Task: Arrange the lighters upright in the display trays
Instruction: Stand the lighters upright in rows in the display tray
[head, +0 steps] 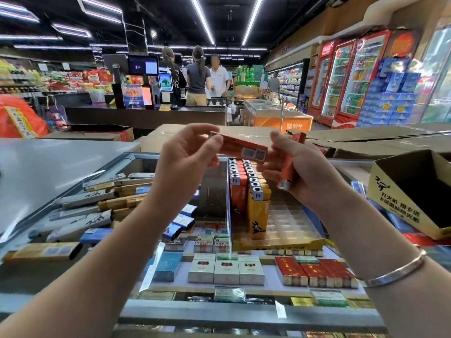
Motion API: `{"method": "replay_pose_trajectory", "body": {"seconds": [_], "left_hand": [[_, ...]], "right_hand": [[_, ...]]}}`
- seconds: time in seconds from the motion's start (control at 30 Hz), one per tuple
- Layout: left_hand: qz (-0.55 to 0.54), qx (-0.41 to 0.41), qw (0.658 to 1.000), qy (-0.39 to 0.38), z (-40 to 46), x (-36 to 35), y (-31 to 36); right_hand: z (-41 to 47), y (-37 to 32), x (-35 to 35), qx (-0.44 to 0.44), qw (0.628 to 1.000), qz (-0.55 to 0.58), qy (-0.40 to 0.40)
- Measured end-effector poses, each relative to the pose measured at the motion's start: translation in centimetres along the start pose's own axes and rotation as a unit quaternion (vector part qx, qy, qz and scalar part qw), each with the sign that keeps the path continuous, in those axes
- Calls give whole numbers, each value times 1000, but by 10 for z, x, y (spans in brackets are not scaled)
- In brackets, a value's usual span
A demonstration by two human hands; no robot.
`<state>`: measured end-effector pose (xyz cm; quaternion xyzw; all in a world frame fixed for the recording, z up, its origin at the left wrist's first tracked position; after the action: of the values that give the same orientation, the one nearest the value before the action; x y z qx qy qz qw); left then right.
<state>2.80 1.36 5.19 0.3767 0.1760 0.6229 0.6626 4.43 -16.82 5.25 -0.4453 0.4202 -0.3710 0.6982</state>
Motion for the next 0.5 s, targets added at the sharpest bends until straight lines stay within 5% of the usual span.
{"method": "replay_pose_trajectory", "body": {"seconds": [0.17,0.5], "left_hand": [[77,13,997,19,2,9,2],[60,195,964,-170,0,0,-14]], "right_hand": [[-1,-3,13,7,998,-2,58],[1,1,16,-3,997,-20,69]]}}
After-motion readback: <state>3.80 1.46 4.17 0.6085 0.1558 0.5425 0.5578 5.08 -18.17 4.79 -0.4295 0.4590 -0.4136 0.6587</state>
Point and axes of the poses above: each hand's wrist, its own z-axis towards the middle knuckle, its own x-axis out of the back of the hand, y = z × x, the point moved 3 cm from there along z, towards the middle knuckle, and after that the axes turned 14 degrees about -y, right-handed, at the moved point
